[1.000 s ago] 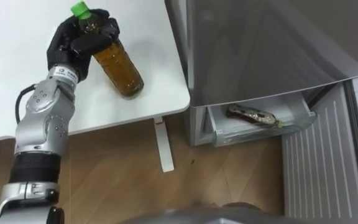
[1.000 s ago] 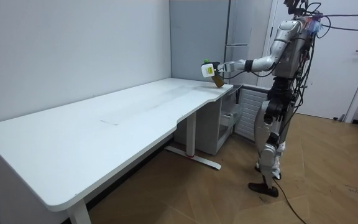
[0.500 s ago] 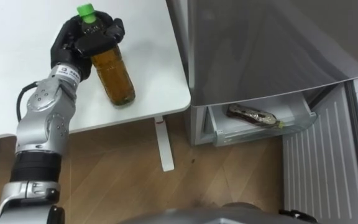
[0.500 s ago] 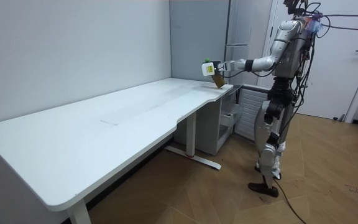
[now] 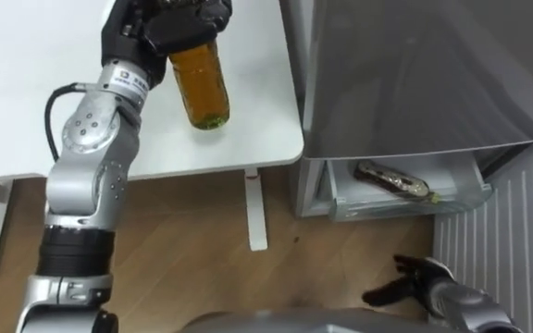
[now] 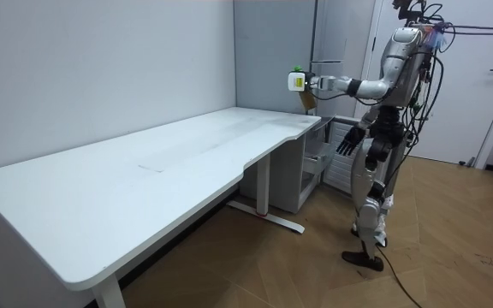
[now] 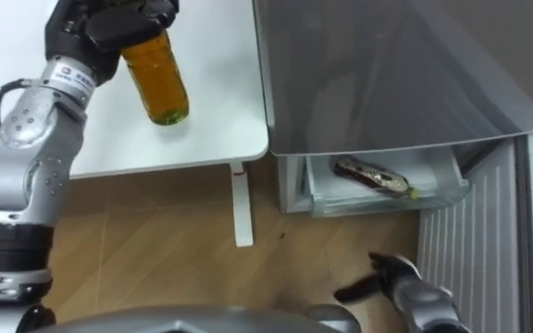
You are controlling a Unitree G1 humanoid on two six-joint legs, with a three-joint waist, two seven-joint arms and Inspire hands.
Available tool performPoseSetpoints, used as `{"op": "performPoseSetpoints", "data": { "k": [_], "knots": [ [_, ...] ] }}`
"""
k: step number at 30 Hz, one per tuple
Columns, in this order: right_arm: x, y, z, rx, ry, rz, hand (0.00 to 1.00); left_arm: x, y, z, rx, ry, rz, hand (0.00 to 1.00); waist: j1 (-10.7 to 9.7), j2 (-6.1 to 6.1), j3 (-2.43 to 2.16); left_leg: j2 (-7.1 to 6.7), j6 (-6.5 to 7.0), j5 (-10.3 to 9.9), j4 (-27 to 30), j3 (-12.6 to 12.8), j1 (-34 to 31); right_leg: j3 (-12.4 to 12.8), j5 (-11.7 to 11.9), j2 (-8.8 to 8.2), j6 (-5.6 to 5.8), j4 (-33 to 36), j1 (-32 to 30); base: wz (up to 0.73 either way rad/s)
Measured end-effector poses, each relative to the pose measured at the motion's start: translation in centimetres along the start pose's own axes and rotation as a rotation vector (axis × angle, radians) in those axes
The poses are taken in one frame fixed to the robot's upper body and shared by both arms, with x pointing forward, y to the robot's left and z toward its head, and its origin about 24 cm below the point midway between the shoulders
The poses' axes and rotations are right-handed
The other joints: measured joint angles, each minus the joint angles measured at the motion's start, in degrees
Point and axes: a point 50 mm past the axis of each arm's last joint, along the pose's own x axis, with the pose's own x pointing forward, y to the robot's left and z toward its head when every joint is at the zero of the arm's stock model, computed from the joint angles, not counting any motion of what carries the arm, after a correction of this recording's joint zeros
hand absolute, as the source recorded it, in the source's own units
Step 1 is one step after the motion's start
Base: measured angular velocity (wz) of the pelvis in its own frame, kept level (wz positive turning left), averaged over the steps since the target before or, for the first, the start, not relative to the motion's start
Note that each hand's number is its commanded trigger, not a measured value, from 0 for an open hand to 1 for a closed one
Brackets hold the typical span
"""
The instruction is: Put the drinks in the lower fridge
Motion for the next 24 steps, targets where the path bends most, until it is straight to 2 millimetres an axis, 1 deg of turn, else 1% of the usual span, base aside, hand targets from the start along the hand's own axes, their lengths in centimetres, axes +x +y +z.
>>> {"op": "performPoseSetpoints", "data": {
  "k": [1, 2, 3, 6, 8, 10, 12, 17, 19, 20, 22, 24],
  "knots": [
    [0.1, 0.3, 0.3, -0.002, -0.009, 0.013, 0.00, -0.1, 0.0, -0.1, -0.001, 0.005, -0.003, 1.00, 0.3, -0.16, -0.11, 0.01, 0.00, 0.0, 0.1, -0.1, 0.0, -0.3, 0.0, -0.03, 0.00, 0.0, 0.1, 0.11],
    [0.1, 0.8, 0.8, -0.014, -0.025, 0.039, 0.00, -0.2, -0.2, -0.1, -0.003, 0.007, -0.008, 1.00, 1.6, -0.52, -0.32, 0.03, -0.01, 0.0, 0.2, 0.0, -0.1, -0.3, 0.0, -0.04, -0.03, 0.0, -0.1, 0.00],
    [0.1, 1.3, 1.5, -0.030, -0.050, 0.064, 0.00, -0.3, -0.4, 0.3, -0.004, -0.009, -0.011, 1.00, 2.5, -0.86, -0.37, 0.06, -0.01, 0.0, 0.2, 0.0, -0.3, -0.3, 0.0, -0.04, -0.03, 0.0, -0.1, 0.00],
    [0.0, 2.2, 2.7, -0.062, -0.102, 0.112, 0.00, -0.6, -0.9, 1.0, -0.004, -0.044, -0.024, 1.00, 2.9, -1.12, -0.42, 0.14, 0.00, 0.0, 0.8, -0.9, -0.6, -1.2, 0.0, -0.34, -0.03, 0.0, 0.1, 0.16],
    [-0.1, 3.0, 3.5, -0.084, -0.134, 0.155, 0.00, -1.0, -1.2, 1.5, -0.002, -0.071, -0.038, 1.00, 3.0, -1.20, -0.45, 0.00, 0.04, 0.0, 0.8, -1.8, -0.7, -2.0, 0.0, -0.46, -0.02, 0.0, 0.5, 0.21],
    [-0.1, 3.6, 3.8, -0.099, -0.144, 0.191, 0.00, -1.4, -1.2, 1.3, -0.004, -0.070, -0.042, 1.00, 3.1, -1.19, -0.45, -0.01, 0.04, 0.0, 0.9, -2.3, -0.5, -2.5, 0.0, -0.47, -0.02, 0.0, 0.9, 0.15],
    [-0.3, 4.1, 4.0, -0.114, -0.156, 0.219, 0.00, -1.7, -1.2, 0.9, -0.010, -0.054, -0.047, 1.00, 3.1, -1.18, -0.44, -0.01, 0.04, 0.0, 1.0, -2.9, -0.5, -3.1, 0.0, -0.47, -0.02, 0.0, 1.2, 0.15],
    [-0.4, 4.7, 4.3, -0.131, -0.171, 0.283, 0.00, -3.5, -1.1, -1.6, -0.049, 0.034, -0.037, 1.00, 2.8, -1.08, -0.30, 0.00, 0.03, 0.0, 1.6, -3.3, -0.8, -3.9, 0.0, -0.47, -0.02, 0.0, 1.7, 0.06],
    [-0.4, 4.8, 4.3, -0.133, -0.169, 0.297, 0.00, -4.0, -1.2, -2.2, -0.055, 0.061, -0.038, 1.00, 2.7, -1.20, -0.18, -0.04, 0.03, 0.0, 1.8, -3.8, -1.2, -4.3, 0.0, -0.53, -0.02, 0.0, 1.6, 0.10],
    [-0.5, 4.8, 4.4, -0.136, -0.171, 0.303, 0.00, -4.1, -1.3, -2.6, -0.057, 0.075, -0.043, 1.00, 2.8, -1.20, -0.03, -0.06, 0.03, 0.0, 1.7, -4.0, -1.3, -4.3, 0.0, -0.52, -0.02, 0.0, 1.6, 0.09],
    [-0.6, 4.9, 4.8, -0.150, -0.187, 0.317, 0.00, -4.2, -1.6, -3.0, -0.058, 0.095, -0.057, 1.00, 2.9, -1.21, 0.06, -0.10, 0.03, 0.0, 1.7, -4.2, -1.7, -4.5, 0.0, -0.54, -0.02, 0.0, 1.5, 0.07],
    [-0.9, 5.2, 5.9, -0.168, -0.234, 0.341, 0.00, -4.3, -2.0, -3.4, -0.062, 0.113, -0.074, 1.00, 2.9, -1.15, 0.09, -0.13, 0.03, 0.0, 1.9, -4.4, -2.2, -4.6, 0.0, -0.53, -0.03, 0.0, 1.1, 0.00]
  ]
}}
